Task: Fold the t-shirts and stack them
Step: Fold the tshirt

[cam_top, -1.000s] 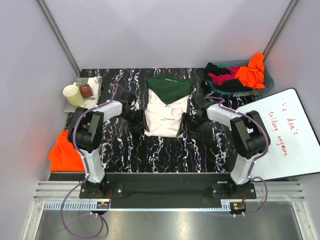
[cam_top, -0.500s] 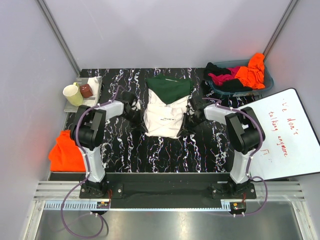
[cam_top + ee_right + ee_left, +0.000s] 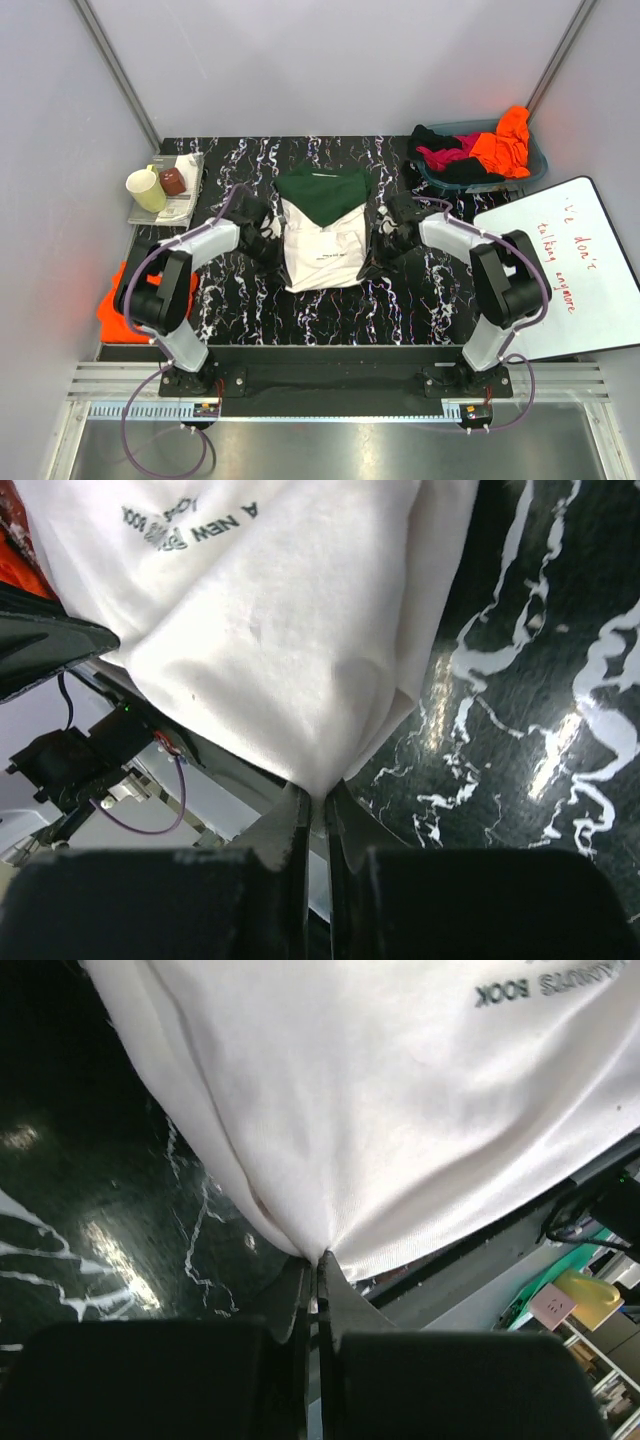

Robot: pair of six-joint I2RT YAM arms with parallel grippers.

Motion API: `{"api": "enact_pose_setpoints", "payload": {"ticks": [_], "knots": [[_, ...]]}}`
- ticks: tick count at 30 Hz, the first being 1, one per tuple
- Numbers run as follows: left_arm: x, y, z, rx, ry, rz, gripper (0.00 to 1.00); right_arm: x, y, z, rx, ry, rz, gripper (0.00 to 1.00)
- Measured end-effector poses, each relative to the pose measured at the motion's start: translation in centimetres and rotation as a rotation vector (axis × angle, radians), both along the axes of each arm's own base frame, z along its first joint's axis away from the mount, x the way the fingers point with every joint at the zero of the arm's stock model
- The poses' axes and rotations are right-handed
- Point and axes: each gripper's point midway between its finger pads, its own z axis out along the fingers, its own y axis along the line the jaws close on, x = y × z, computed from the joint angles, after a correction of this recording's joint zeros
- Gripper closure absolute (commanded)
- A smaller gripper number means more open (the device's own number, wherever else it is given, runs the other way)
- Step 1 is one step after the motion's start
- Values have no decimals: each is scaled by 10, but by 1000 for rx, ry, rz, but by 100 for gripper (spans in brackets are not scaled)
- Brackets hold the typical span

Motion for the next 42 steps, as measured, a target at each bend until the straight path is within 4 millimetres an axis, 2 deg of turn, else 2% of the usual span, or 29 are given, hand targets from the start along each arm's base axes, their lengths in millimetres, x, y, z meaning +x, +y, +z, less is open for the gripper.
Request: {"api": "enact_pose_setpoints", "payload": {"ticks": [3, 5, 8, 13, 15, 19, 24, 27, 30, 33, 40, 41, 42], "knots": [[-1, 1, 18, -2, -27, -16, 100, -2, -1, 15, 7, -26, 13, 93], [9, -1, 37, -1, -60, -23, 100, 2, 0, 28, 12, -55, 25, 92], [34, -7, 70, -12, -146, -30, 100, 21, 6, 54, 25, -129, 40, 92], [89, -22, 131, -60, -311, -23, 100, 61, 16, 97, 42, -279, 49, 91], [107, -24, 140, -67, -341, -12, 100, 81, 19, 109, 39, -331, 50, 91], [136, -22, 136, -64, -334, 21, 100, 123, 17, 106, 10, -386, 46, 91], [170, -22, 112, -68, -299, 73, 100, 180, 14, 75, -52, -417, 44, 91], [188, -23, 100, -76, -294, 101, 100, 204, 11, 56, -89, -429, 44, 91], [212, -25, 97, -94, -317, 124, 100, 221, 9, 49, -115, -452, 47, 91], [233, -27, 104, -121, -357, 139, 100, 235, 8, 54, -129, -495, 45, 90], [272, -17, 129, -182, -443, 204, 100, 275, 13, 86, -126, -627, 18, 88], [277, -15, 130, -187, -451, 213, 98, 280, 14, 87, -124, -640, 15, 88], [283, -12, 132, -195, -457, 225, 93, 285, 16, 89, -121, -651, 10, 87]]}}
